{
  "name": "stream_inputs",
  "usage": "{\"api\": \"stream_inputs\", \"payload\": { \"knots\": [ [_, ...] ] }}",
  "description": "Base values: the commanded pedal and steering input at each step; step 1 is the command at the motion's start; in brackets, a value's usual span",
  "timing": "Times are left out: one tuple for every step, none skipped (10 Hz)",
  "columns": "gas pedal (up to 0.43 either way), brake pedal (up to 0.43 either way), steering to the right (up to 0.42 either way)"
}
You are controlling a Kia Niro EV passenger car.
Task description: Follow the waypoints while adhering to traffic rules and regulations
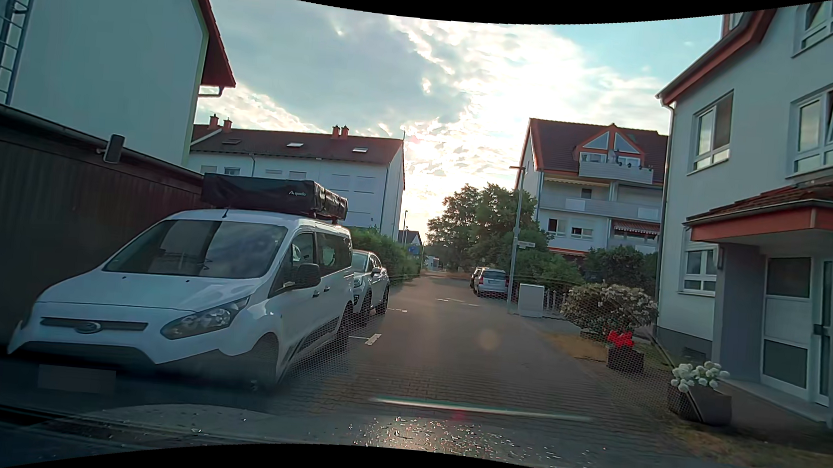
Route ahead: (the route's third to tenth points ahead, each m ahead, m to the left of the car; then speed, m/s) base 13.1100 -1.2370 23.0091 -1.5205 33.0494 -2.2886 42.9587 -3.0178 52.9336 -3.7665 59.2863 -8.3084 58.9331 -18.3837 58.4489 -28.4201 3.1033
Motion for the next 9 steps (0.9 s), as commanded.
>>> {"api": "stream_inputs", "payload": {
  "knots": [
    [0.0, 0.0, 0.098],
    [0.0, 0.0, 0.096],
    [0.0, 0.0, 0.094],
    [0.0, 0.0, 0.089],
    [0.0, 0.018, 0.081],
    [0.0, 0.073, 0.072],
    [0.0, 0.091, 0.066],
    [0.0, 0.11, 0.06],
    [0.0, 0.128, 0.053]
  ]
}}
